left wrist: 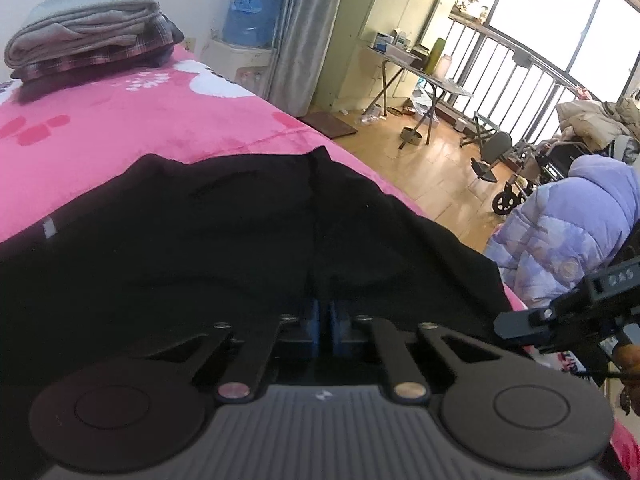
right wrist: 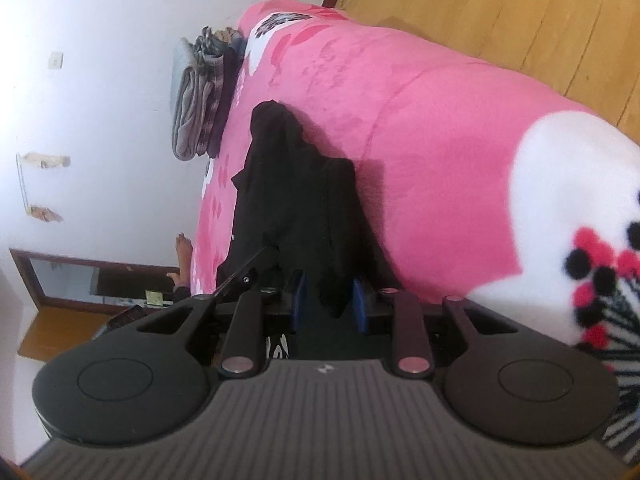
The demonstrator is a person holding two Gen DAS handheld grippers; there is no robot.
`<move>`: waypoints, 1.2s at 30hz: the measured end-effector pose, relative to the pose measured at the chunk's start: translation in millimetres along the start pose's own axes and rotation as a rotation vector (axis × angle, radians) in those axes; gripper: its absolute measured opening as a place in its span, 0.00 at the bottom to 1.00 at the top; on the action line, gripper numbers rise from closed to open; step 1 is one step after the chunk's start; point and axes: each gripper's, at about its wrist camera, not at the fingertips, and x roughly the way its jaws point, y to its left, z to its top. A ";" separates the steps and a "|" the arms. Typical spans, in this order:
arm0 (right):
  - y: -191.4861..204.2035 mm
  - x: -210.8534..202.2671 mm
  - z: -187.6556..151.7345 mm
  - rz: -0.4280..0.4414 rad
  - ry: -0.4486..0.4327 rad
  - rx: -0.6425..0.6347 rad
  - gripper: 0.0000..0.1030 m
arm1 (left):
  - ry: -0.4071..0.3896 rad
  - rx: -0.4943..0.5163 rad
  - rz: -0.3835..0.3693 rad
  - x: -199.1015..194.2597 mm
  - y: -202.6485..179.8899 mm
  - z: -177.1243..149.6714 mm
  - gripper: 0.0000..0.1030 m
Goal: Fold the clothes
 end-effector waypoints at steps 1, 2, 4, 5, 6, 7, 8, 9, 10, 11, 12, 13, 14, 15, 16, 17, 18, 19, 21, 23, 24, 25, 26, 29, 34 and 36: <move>3.7 -1.4 -1.2 0.006 -0.008 -0.012 0.07 | -0.002 -0.021 -0.007 -3.2 1.8 0.9 0.03; 7.3 -2.8 -2.5 0.012 -0.016 -0.024 0.05 | -0.007 -0.050 -0.022 -7.6 5.0 3.4 0.03; 14.7 -5.5 -5.0 0.024 -0.032 -0.047 0.04 | -0.029 -0.129 -0.070 -21.2 15.1 11.7 0.03; 18.3 -6.9 -6.2 0.031 -0.040 -0.059 0.04 | -0.042 -0.171 -0.094 -29.1 21.9 16.0 0.03; 22.8 -8.2 -8.1 0.039 -0.044 -0.071 0.04 | -0.056 -0.213 -0.118 -37.0 28.8 20.4 0.03; 28.4 -8.8 -11.2 0.050 -0.041 -0.083 0.04 | -0.070 -0.255 -0.141 -44.9 35.7 24.8 0.03; 33.9 -8.1 -14.8 0.057 -0.036 -0.097 0.04 | -0.073 -0.290 -0.154 -51.2 42.4 28.2 0.03; 39.5 -6.0 -18.9 0.064 -0.025 -0.112 0.04 | -0.071 -0.316 -0.158 -55.5 48.2 30.2 0.03; 44.0 -2.7 -22.7 0.067 -0.014 -0.124 0.04 | -0.069 -0.342 -0.162 -59.9 54.1 32.2 0.03; 47.9 1.4 -26.9 0.072 -0.002 -0.133 0.04 | -0.063 -0.354 -0.159 -62.7 58.1 32.6 0.03; 51.4 6.0 -30.9 0.074 0.010 -0.142 0.04 | -0.050 -0.356 -0.144 -64.6 60.3 31.3 0.03; 54.1 11.1 -34.5 0.070 0.022 -0.151 0.04 | -0.037 -0.356 -0.128 -66.5 62.5 30.1 0.03; 55.8 16.2 -38.3 0.065 0.034 -0.157 0.04 | -0.022 -0.359 -0.111 -67.2 64.1 27.6 0.03; 56.4 21.3 -42.4 0.060 0.049 -0.157 0.04 | -0.010 -0.361 -0.099 -67.4 66.5 24.1 0.03; 56.4 26.0 -45.8 0.056 0.064 -0.152 0.04 | 0.002 -0.364 -0.087 -67.6 69.0 20.6 0.03; 55.2 30.0 -48.1 0.052 0.076 -0.142 0.04 | 0.016 -0.355 -0.069 -66.6 70.1 18.1 0.03; 53.7 33.3 -50.4 0.045 0.085 -0.133 0.04 | 0.030 -0.346 -0.050 -65.6 71.1 15.5 0.03; 52.2 36.6 -52.7 0.038 0.094 -0.125 0.04 | 0.045 -0.337 -0.031 -64.5 72.0 13.0 0.03; 48.4 41.7 -56.4 0.021 0.101 -0.110 0.04 | 0.065 -0.307 0.005 -63.4 72.2 7.0 0.03; 44.5 46.2 -59.0 0.005 0.103 -0.100 0.04 | 0.083 -0.279 0.032 -62.2 71.6 3.3 0.03; 42.9 48.1 -60.3 -0.007 0.102 -0.101 0.04 | 0.090 -0.263 0.048 -62.0 70.6 1.4 0.03; 41.5 49.8 -62.1 -0.020 0.103 -0.105 0.04 | 0.093 -0.251 0.064 -62.5 69.7 -0.8 0.03; 39.8 51.2 -63.6 -0.032 0.103 -0.106 0.04 | 0.095 -0.240 0.081 -63.1 68.8 -3.0 0.03; 33.3 53.9 -66.6 -0.058 0.103 -0.095 0.04 | 0.121 -0.235 0.148 -61.6 67.0 -10.8 0.03; 27.3 53.8 -68.4 -0.095 0.095 -0.133 0.04 | 0.129 -0.151 0.219 -55.2 56.0 -19.7 0.03; 28.7 50.4 -67.6 -0.100 0.097 -0.147 0.06 | 0.136 -0.097 0.237 -53.9 49.4 -19.7 0.04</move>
